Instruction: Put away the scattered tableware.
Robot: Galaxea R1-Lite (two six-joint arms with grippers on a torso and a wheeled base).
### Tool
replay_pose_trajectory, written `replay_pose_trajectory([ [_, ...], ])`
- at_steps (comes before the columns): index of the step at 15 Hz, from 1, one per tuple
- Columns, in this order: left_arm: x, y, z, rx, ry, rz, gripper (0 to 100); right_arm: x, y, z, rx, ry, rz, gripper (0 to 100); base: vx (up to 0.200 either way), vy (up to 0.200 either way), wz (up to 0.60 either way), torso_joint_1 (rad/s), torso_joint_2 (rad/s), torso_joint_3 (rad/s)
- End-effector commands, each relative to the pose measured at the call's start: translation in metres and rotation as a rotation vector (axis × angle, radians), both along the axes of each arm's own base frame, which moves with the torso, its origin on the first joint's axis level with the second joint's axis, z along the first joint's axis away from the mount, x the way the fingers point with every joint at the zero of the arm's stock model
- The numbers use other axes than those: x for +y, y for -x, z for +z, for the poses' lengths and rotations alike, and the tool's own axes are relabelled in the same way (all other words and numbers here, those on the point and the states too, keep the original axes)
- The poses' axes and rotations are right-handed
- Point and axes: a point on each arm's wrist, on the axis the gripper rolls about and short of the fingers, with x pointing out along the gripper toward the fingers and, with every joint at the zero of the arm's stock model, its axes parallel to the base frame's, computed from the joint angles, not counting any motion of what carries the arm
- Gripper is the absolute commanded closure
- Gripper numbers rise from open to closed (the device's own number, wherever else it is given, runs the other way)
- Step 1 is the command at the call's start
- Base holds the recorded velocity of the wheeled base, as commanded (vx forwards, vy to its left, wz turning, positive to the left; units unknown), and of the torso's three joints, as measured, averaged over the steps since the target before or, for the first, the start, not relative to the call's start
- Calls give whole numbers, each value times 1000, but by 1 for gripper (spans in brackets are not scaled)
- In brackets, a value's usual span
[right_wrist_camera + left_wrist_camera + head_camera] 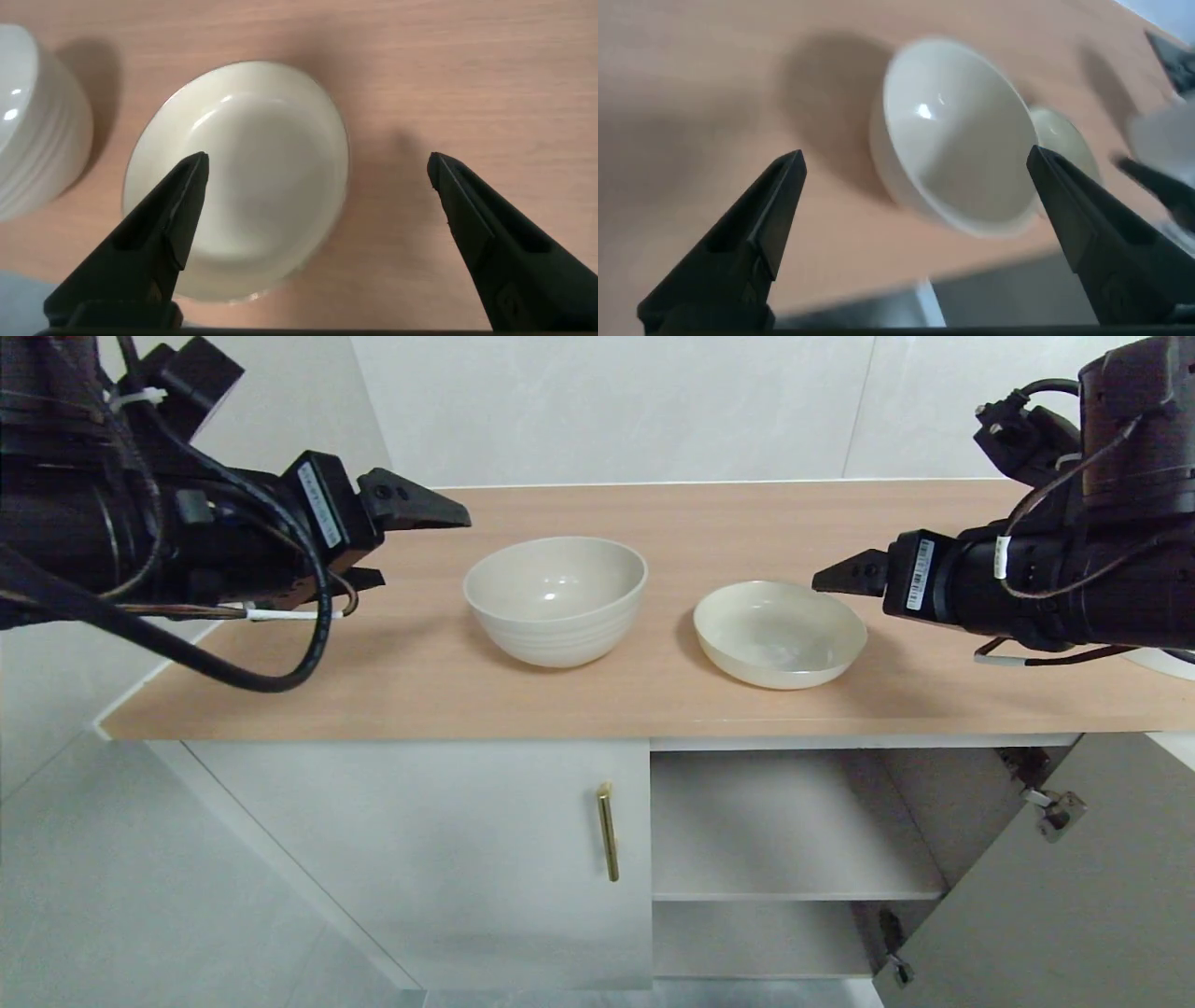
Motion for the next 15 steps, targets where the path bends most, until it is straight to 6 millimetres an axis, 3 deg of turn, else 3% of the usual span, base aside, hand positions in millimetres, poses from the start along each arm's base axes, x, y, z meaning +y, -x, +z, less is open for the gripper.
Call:
replay_pose_trajectory([
  [1,-17,-14,-14,23,-31,24,0,-3,6,5,-18,-8,-5,0,0,0,0,0,0,0],
  [6,-43,-34,-34,24,-130,121,0,2,4,0,-10,12,-29,0,0,0,0,0,0,0],
  [10,-47,-39,-39,22,-143,117,0,3,2,-2,-5,17,-35,0,0,0,0,0,0,0],
  [11,-47,-39,-38,21,-141,117,100,4,1,-3,-2,19,-35,0,0,0,0,0,0,0],
  [15,-46,-37,-36,16,-136,115,100,4,0,-4,2,21,-35,0,0,0,0,0,0,0],
])
